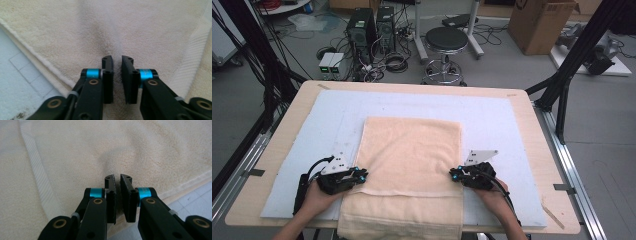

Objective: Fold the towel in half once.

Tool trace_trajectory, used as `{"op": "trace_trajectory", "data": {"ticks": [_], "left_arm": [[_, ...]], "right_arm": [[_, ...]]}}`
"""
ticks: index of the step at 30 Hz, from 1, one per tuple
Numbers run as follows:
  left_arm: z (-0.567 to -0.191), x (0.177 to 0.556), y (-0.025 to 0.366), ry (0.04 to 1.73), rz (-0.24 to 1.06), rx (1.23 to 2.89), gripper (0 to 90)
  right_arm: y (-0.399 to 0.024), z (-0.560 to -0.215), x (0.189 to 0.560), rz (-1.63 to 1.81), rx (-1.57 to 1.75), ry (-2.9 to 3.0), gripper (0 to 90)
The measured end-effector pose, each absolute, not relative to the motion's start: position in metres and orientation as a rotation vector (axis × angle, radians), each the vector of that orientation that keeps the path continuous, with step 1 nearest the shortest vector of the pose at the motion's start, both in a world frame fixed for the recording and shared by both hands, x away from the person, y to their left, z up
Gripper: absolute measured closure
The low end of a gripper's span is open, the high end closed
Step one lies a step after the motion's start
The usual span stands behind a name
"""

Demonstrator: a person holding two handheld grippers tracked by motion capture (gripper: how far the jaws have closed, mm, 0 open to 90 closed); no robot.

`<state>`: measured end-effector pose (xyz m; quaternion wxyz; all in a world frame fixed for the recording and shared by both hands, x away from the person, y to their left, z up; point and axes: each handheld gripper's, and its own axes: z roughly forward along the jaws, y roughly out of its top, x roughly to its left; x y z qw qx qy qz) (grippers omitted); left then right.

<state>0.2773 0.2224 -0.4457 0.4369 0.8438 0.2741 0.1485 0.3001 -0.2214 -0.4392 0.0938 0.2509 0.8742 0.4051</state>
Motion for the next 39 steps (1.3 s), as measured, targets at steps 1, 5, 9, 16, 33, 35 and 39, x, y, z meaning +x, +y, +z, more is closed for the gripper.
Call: {"op": "trace_trajectory", "data": {"ticks": [1, 5, 9, 16, 33, 35, 39], "left_arm": [[-0.445, 0.276, 0.223, 0.681, 0.373, 2.099, 83.3], [-0.438, 0.270, 0.226, 0.680, 0.376, 2.058, 84.6], [-0.431, 0.257, 0.229, 0.664, 0.368, 2.034, 84.7], [-0.426, 0.230, 0.236, 0.638, 0.327, 2.013, 84.6], [-0.423, 0.272, 0.226, 0.725, 0.417, 1.946, 52.4], [-0.428, 0.286, 0.222, 0.760, 0.430, 1.960, 48.9], [-0.440, 0.308, 0.218, 0.837, 0.387, 1.958, 51.1]], "right_arm": [[-0.222, -0.438, 0.299, 1.212, 0.747, 2.594, 84.2], [-0.225, -0.433, 0.291, 1.254, 0.740, 2.586, 84.5], [-0.227, -0.425, 0.281, 1.302, 0.711, 2.580, 84.5], [-0.230, -0.417, 0.254, 1.371, 0.671, 2.591, 84.5], [-0.221, -0.418, 0.290, 1.320, 0.796, 2.503, 56.7], [-0.219, -0.423, 0.308, 1.288, 0.827, 2.493, 55.2], [-0.219, -0.435, 0.330, 1.245, 0.896, 2.443, 55.0]]}}
